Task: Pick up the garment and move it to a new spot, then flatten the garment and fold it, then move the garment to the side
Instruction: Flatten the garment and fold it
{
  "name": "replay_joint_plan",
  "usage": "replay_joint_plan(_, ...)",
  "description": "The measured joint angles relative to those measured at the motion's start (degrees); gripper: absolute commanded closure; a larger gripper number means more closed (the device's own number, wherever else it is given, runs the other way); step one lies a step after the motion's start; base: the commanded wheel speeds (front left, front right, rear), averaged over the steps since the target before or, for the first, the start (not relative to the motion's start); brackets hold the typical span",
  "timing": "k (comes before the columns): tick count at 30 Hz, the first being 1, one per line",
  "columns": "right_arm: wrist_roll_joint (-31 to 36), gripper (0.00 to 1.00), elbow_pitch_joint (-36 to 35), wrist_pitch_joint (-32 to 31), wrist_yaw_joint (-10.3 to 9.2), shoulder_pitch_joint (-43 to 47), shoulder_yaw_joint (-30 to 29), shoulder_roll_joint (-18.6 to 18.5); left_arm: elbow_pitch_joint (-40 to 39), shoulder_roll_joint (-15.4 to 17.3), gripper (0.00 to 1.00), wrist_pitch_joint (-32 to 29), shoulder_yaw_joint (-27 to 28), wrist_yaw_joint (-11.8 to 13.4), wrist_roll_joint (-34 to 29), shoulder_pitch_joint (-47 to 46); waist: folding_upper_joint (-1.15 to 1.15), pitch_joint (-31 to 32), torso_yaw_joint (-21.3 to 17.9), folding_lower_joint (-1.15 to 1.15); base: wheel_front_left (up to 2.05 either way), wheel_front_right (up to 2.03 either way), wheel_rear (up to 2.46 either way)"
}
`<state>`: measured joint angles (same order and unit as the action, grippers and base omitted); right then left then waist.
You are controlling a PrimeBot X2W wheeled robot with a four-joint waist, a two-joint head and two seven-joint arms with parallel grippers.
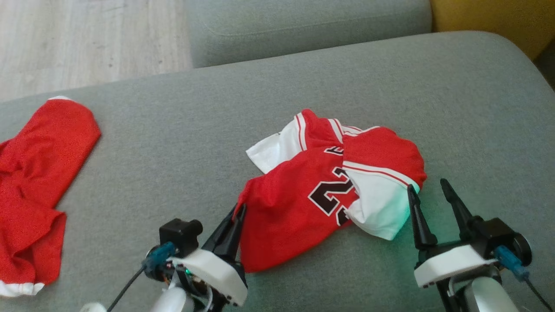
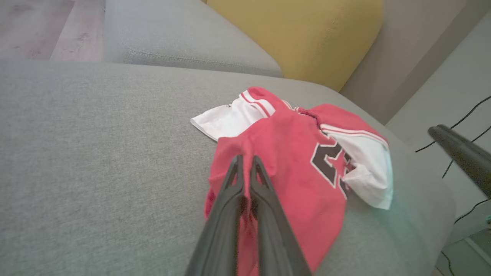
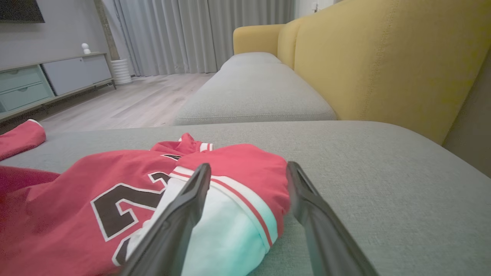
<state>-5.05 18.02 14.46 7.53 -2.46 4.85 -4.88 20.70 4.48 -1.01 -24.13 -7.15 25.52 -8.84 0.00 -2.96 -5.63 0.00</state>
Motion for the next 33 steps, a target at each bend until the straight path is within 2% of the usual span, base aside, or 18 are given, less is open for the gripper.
replay_joint_plan(9, 0.0, 0.00, 0.1, 0.0, 0.00, 1.0, 0.7, 0.3, -29.4, 5.4, 1.00, -10.1, -6.1, 0.0, 8.3, 9.7, 0.00, 1.2, 2.0, 0.00, 0.00, 0.00, 0.00)
replay_joint_plan(15, 0.0, 0.00, 0.4, 0.0, 0.00, 1.1, 1.1, 0.3, -42.4, 6.6, 1.00, -15.0, -11.0, 0.0, 13.1, 12.0, 0.00, 2.2, 2.3, 0.00, 0.00, 0.00, 0.00)
replay_joint_plan(19, 0.0, 0.00, 0.6, 0.0, 0.00, 1.2, 1.8, 0.3, -47.7, 6.3, 1.00, -17.1, -11.6, 0.1, 16.3, 12.0, 0.00, 2.2, 1.9, 0.00, 0.00, 0.00, 0.00)
replay_joint_plan(21, 0.0, 0.00, 0.6, 0.0, 0.00, 1.2, 2.2, 0.4, -48.0, 6.0, 1.00, -17.6, -10.8, 0.3, 16.9, 11.1, 0.00, 2.1, 1.6, 0.00, 0.00, 0.00, 0.00)
replay_joint_plan(23, 0.0, 0.00, 0.7, 0.0, 0.00, 1.2, 2.6, 0.5, -46.0, 5.5, 1.00, -18.0, -7.9, 2.1, 16.9, 7.4, 0.00, 1.9, 0.9, 0.00, 0.00, 0.00, 0.00)
replay_joint_plan(25, -0.1, 0.00, 0.7, 0.0, 0.00, 1.1, 2.7, 0.5, -42.9, 4.8, 1.00, -18.1, -5.7, 2.7, 17.7, 4.1, 0.00, 1.6, 0.4, 0.00, 0.00, 0.00, 0.00)
replay_joint_plan(28, -0.4, 0.00, 0.9, 0.0, 0.00, 0.9, 3.0, 0.5, -35.7, 4.7, 1.00, -19.1, -1.8, 3.7, 18.1, -1.8, 0.00, 1.1, -0.6, 0.00, 0.00, 0.00, 0.00)
replay_joint_plan(33, -0.4, 0.00, 0.9, 0.0, 0.00, 0.0, 3.5, 0.6, -21.2, 6.3, 1.00, -18.4, 4.2, 5.2, 16.3, -10.3, 0.00, 0.0, -3.2, 0.00, 0.00, 0.00, 0.00)
